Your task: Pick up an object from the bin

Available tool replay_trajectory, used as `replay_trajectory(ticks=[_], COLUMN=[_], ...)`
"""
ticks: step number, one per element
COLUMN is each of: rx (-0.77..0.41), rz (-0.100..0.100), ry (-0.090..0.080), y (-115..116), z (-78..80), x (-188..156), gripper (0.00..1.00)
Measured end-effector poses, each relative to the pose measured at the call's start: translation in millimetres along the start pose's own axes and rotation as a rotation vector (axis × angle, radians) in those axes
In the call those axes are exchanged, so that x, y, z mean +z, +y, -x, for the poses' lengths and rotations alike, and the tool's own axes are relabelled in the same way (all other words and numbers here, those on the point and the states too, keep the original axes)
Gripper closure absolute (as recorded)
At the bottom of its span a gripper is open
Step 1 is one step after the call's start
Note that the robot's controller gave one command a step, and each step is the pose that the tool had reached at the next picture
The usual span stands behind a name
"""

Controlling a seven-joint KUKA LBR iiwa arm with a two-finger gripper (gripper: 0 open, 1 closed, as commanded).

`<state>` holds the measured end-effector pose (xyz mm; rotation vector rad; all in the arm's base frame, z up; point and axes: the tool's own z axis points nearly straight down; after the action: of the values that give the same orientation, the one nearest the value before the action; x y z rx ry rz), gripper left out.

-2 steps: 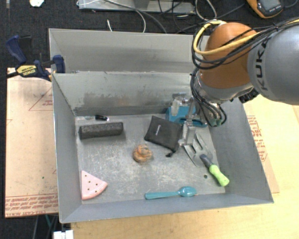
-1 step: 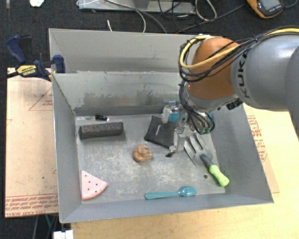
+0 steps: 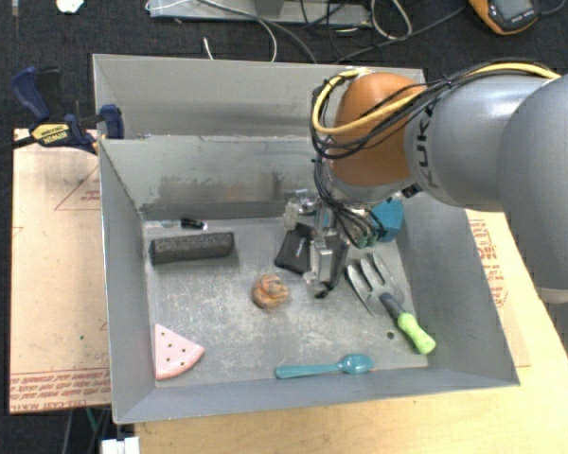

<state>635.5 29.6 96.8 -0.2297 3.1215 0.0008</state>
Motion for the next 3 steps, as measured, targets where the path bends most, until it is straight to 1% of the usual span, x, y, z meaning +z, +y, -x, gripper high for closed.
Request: replay_trajectory(ticks=[1,2,3], rx=[-0.065,-0.065,-0.138], rz=[0.002,0.002,0.004], ry=[0.008,0.008,0.008], y=[3,3,-29], z=[-11.2,-11.2,-21.1], x=[26,26,12], gripper=[1.00,1.00,1.00])
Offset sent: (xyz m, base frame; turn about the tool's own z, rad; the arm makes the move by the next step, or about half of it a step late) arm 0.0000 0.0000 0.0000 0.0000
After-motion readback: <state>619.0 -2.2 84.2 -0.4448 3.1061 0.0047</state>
